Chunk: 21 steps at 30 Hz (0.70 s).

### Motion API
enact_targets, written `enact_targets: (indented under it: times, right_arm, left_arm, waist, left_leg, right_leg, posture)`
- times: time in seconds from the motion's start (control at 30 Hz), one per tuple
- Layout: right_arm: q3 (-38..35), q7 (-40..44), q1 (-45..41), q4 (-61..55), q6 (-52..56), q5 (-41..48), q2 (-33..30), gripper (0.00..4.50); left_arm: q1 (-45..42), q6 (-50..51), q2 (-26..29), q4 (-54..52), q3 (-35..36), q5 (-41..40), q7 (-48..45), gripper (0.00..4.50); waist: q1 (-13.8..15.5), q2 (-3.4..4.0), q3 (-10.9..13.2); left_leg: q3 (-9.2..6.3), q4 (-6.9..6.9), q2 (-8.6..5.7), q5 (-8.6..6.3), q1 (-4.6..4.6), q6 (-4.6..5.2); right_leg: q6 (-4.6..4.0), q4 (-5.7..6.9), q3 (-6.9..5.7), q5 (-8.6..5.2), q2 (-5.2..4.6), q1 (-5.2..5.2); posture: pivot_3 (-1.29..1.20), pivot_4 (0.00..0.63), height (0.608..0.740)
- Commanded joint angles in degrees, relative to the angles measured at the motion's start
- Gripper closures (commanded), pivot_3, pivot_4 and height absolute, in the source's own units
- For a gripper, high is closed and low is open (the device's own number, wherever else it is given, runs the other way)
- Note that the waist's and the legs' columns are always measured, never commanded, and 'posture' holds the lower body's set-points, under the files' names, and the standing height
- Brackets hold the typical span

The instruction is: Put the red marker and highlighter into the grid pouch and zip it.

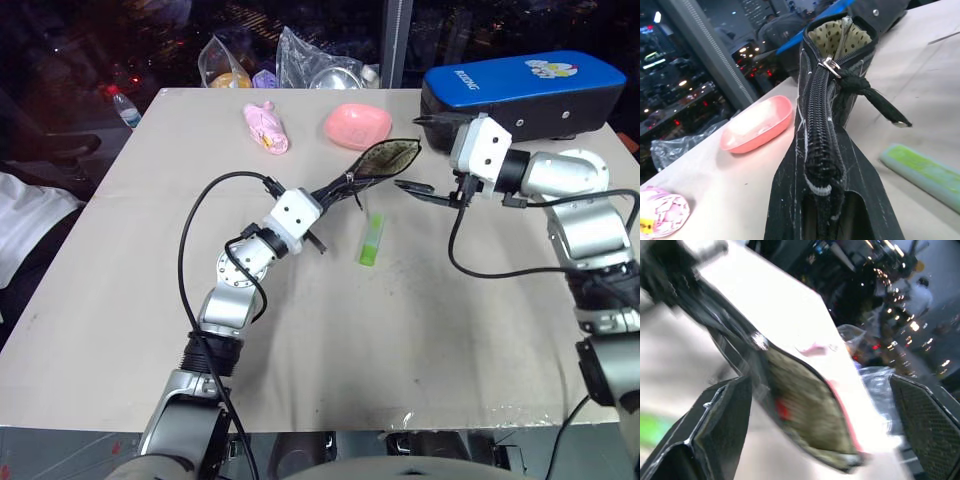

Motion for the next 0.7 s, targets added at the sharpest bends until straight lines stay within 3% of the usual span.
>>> enact_targets:
  times: [0.03,0.23,0.43,0.7]
  right_arm:
    - [-0.3,-6.6,5.7,-9.6,12.4,3.4,3.5,0.09]
    - [1.8,-18.2,13.7,-12.7,27.1,2.4,12.1,0.09]
    - [6.6,-28.4,13.2,-7.2,31.1,-4.7,18.4,0.09]
    - [2.9,-38.2,10.9,-2.8,44.9,-4.0,30.3,0.09]
  left_arm:
    - [-1.2,-0.6,1.1,0.2,2.9,-1.7,1.0,4.5]
    - [-1.0,-0.6,3.1,0.4,4.5,-1.6,1.0,4.5]
    - [-0.6,-0.8,3.9,0.5,4.9,-0.8,1.5,4.5]
    - [1.1,-1.2,3.9,0.3,4.2,0.1,2.3,4.5]
  waist:
    - [0.0,0.0,0.0]
    - [0.0,0.0,0.0]
    - [0.0,-0.02,0.0]
    - [-0.3,-0.03,0.0]
  left_leg:
    - [0.0,-0.01,0.0,0.0,-0.02,0.0]
    - [-0.02,0.01,-0.05,0.0,-0.04,0.0]
    - [-0.05,0.0,-0.06,0.0,-0.05,0.0]
    - [-0.06,-0.02,-0.03,0.01,-0.04,-0.01]
  right_leg:
    - [0.0,0.0,0.0,0.0,0.0,-0.02]
    - [0.0,-0.01,-0.02,0.0,0.0,-0.02]
    - [0.0,-0.02,-0.05,0.0,0.01,-0.02]
    - [0.0,0.0,-0.04,0.0,0.01,-0.03]
  posture:
    - [0.0,0.15,0.74]
    - [0.0,0.15,0.74]
    - [0.0,0.15,0.74]
    - [0.0,0.15,0.74]
